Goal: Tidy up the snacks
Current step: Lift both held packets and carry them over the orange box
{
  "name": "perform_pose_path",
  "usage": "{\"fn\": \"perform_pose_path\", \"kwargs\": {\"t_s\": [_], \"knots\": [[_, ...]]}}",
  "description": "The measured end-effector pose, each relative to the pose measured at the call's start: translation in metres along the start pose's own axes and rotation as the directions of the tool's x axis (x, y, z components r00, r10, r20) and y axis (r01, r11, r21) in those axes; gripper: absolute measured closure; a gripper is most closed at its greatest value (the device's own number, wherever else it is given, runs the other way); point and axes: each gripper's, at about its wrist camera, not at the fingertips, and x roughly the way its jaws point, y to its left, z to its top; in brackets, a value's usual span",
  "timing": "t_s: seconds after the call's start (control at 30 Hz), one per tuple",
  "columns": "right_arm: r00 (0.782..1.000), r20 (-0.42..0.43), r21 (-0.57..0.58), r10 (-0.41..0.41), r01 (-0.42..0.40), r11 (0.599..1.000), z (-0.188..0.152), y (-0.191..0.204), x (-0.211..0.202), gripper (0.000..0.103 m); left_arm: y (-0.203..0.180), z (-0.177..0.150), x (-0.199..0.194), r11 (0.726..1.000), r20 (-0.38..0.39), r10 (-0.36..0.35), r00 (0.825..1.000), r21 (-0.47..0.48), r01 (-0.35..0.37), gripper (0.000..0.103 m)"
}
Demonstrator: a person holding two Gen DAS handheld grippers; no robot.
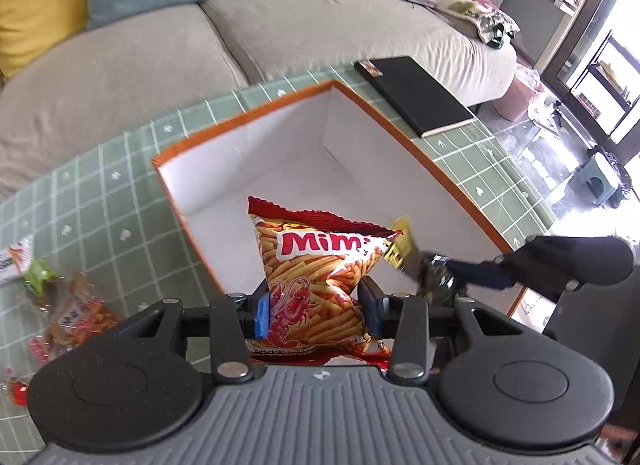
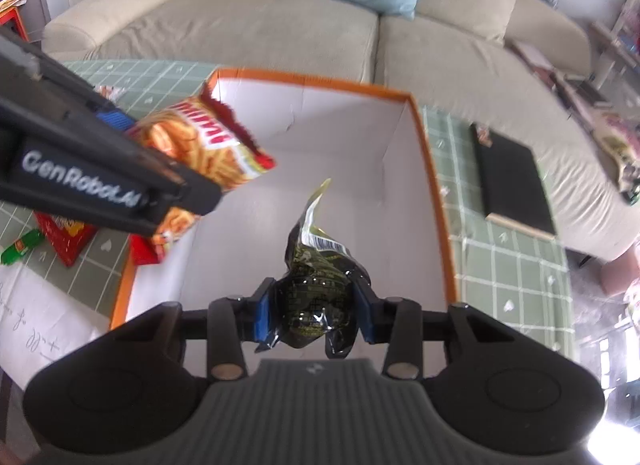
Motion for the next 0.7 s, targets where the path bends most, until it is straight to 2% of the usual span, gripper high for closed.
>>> {"fn": "perform_pose_path", "kwargs": {"t_s": [0.07, 0.17, 0.37, 0.53, 0.63, 0.7], "knots": [[0.998, -0.041, 0.002, 0.038, -0.037, 0.999, -0.004, 0.000, 0.013, 0.064, -0.001, 0.004, 0.015, 1.000, -0.055, -0.021, 0.998, 0.020, 0.022, 0.054], [0.990, -0.107, 0.011, 0.090, -0.089, 0.996, -0.005, -0.005, 0.031, 0.064, -0.007, 0.006, 0.035, 0.995, -0.134, 0.003, 0.991, 0.097, 0.010, 0.054], [0.972, -0.186, -0.001, 0.147, -0.150, 0.989, -0.009, 0.002, 0.053, 0.064, -0.017, 0.007, 0.042, 0.983, -0.176, 0.038, 0.984, 0.183, -0.005, 0.055], [0.956, -0.216, 0.000, 0.197, -0.202, 0.979, -0.012, 0.017, 0.051, 0.064, -0.019, 0.004, 0.044, 0.976, -0.221, 0.073, 0.972, 0.218, -0.023, 0.055], [0.939, -0.238, 0.023, 0.249, -0.251, 0.968, -0.013, 0.021, 0.049, 0.064, -0.020, -0.003, 0.042, 0.969, -0.245, 0.093, 0.965, 0.246, -0.031, 0.055], [0.937, -0.246, 0.009, 0.249, -0.254, 0.967, -0.016, 0.028, 0.047, 0.064, -0.020, -0.011, 0.038, 0.966, -0.260, 0.094, 0.961, 0.259, -0.024, 0.055]]}}
